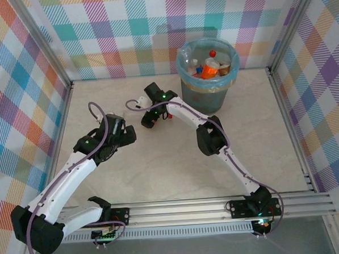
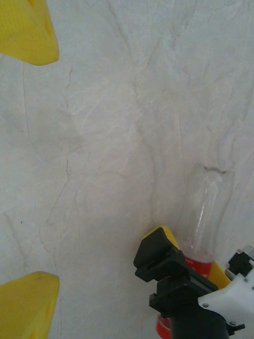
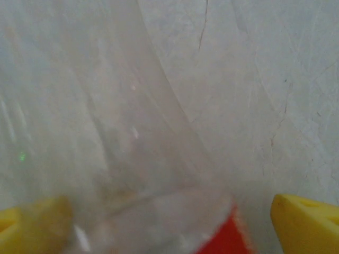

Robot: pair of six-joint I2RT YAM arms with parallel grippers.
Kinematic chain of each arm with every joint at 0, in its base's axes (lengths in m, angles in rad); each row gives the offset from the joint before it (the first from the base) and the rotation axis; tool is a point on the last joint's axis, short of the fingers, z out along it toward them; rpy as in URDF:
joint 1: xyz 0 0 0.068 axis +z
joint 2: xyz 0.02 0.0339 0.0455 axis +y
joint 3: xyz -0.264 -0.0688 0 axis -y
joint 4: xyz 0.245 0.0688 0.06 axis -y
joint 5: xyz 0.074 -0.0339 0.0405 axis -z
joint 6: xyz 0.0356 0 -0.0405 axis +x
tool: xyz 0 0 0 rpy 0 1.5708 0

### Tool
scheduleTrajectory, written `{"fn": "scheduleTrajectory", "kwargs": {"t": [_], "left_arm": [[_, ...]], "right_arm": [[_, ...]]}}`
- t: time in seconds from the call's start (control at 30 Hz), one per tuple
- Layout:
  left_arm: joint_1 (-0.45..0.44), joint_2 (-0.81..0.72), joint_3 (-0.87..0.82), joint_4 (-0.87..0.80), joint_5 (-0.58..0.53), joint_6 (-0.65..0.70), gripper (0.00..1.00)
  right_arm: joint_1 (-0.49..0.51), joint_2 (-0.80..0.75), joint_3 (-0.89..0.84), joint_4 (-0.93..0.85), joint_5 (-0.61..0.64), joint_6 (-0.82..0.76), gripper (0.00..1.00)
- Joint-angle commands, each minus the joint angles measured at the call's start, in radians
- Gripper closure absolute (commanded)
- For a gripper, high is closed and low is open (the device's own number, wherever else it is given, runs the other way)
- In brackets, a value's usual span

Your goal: Put the plastic bottles in the bin

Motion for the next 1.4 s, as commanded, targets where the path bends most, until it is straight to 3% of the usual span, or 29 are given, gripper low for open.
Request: {"fn": "scheduleTrajectory", "kwargs": {"t": [0.0, 0.27, 0.47, 0.7, 1.1, 1.37], "left_arm": [[0.016, 0.013, 0.001, 0.036, 0.033, -0.01, 0.0], [0.022, 0.009, 0.003, 0.034, 0.047, -0.029, 0.0], [0.022, -0.02, 0.01, 0.014, 0.069, -0.045, 0.0], [0.022, -0.07, -0.014, -0.009, 0.047, -0.054, 0.0], [0.029, -0.11, -0.056, -0.027, 0.01, -0.082, 0.0], [0.136, -0.115, -0.163, 0.019, 0.125, -0.233, 0.0]], "right_arm": [[0.008, -0.017, 0.0, -0.049, -0.012, 0.0, 0.13], [0.007, -0.136, -0.112, -0.156, -0.065, 0.08, 0.27], [0.008, -0.264, -0.266, -0.251, -0.115, 0.193, 0.24], [0.011, -0.394, -0.464, -0.212, -0.175, 0.266, 0.14], [0.064, -0.209, -0.145, -0.16, -0.176, 0.245, 0.1], [0.13, -0.101, -0.12, -0.036, -0.203, 0.228, 0.1]]}}
